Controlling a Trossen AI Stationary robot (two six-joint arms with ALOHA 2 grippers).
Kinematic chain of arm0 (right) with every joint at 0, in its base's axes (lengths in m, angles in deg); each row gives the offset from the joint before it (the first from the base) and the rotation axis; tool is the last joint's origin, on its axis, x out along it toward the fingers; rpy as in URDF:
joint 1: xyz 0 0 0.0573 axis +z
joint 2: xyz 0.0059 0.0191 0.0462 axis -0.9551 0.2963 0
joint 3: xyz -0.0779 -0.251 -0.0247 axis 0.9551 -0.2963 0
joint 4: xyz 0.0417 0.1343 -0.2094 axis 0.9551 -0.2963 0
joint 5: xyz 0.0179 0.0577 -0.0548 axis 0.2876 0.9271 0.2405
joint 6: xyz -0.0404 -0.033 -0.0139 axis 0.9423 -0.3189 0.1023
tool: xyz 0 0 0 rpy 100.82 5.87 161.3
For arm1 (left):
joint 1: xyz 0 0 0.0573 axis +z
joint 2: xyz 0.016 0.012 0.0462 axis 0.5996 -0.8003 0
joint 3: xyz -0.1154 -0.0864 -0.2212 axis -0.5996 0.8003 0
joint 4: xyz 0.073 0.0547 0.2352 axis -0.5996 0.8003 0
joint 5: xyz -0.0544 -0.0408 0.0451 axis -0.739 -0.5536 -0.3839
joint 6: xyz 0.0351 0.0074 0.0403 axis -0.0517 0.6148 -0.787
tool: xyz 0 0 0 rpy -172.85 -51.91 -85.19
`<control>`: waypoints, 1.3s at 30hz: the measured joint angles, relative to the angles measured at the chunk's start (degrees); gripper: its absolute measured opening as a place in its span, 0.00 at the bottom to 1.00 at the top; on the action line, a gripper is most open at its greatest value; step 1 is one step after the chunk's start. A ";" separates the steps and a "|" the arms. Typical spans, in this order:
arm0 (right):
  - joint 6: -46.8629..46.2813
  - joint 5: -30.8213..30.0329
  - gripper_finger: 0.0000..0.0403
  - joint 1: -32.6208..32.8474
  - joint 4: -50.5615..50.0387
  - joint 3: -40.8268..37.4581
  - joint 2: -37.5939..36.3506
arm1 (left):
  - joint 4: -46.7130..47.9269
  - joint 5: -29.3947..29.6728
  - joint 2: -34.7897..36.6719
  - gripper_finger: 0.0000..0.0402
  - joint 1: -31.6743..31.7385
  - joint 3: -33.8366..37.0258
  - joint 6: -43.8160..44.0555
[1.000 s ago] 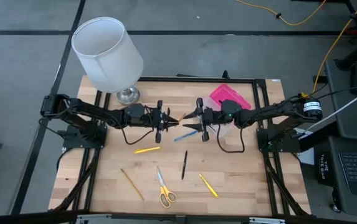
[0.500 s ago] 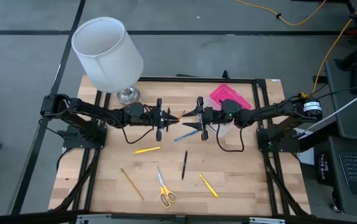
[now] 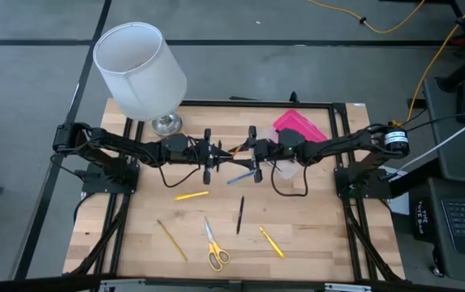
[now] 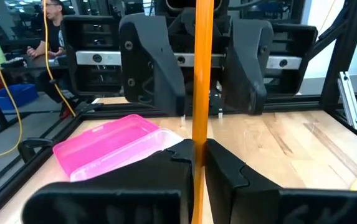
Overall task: Pick & place school supplies into a supply box
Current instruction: Put the orange pencil into the pink supply box
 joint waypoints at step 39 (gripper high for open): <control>-1.71 2.12 0.07 0.09 1.49 0.02 -0.53 | 0.22 2.74 0.02 0.22 -4.26 0.04 -1.68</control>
